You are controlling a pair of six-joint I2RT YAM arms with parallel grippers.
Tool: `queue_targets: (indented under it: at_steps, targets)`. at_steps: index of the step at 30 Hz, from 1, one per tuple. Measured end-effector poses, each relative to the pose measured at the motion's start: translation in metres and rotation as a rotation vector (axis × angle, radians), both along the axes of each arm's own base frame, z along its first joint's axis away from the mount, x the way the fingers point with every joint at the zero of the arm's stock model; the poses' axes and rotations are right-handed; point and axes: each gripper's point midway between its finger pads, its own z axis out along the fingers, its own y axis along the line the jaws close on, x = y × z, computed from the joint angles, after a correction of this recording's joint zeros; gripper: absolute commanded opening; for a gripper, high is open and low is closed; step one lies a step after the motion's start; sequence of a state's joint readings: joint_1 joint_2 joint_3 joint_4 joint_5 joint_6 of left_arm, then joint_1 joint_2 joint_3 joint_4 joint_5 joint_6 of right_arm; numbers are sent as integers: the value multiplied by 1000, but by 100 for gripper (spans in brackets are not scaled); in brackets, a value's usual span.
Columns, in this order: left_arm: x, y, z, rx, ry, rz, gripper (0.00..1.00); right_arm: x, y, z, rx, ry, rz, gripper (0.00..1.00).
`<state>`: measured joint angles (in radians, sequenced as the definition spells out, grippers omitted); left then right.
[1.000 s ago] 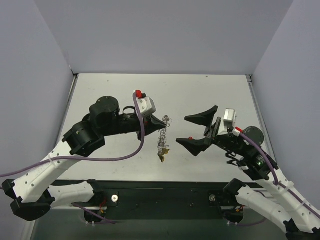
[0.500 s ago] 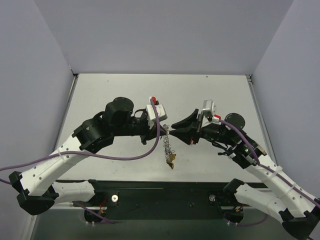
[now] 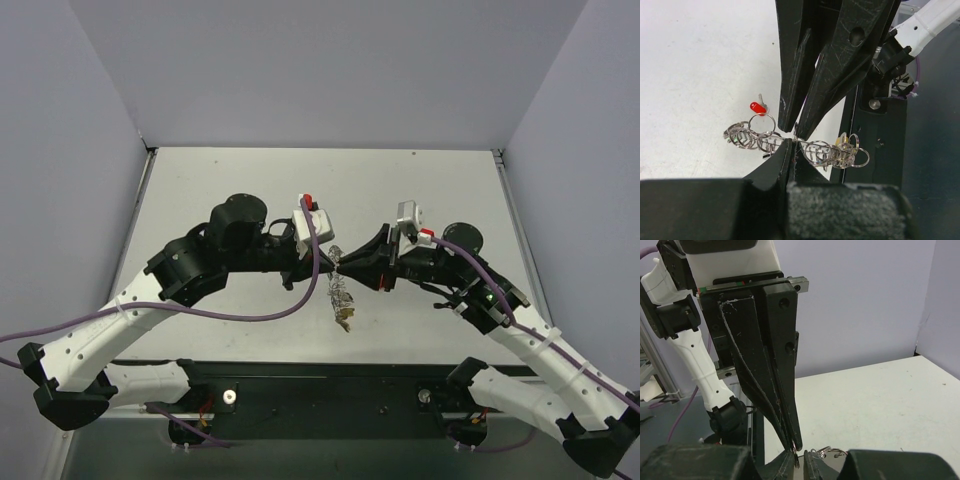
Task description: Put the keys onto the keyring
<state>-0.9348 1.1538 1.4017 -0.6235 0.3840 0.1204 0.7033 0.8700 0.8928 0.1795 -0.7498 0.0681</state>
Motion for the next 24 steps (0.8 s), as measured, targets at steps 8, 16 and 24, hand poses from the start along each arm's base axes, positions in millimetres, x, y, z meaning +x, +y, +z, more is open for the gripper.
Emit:
queue_targets:
  at_steps: [8, 16, 24]
  targets:
    - [-4, 0, 4, -13, -5, -21, 0, -4, 2, 0, -4, 12, 22, 0]
    - [-5, 2, 7, -38, -24, -21, 15, -4, 3, 4, 11, 0, 27, 0]
    - [-10, 11, 29, -153, -91, 1, 58, -5, 0, 3, 55, -17, 4, 0]
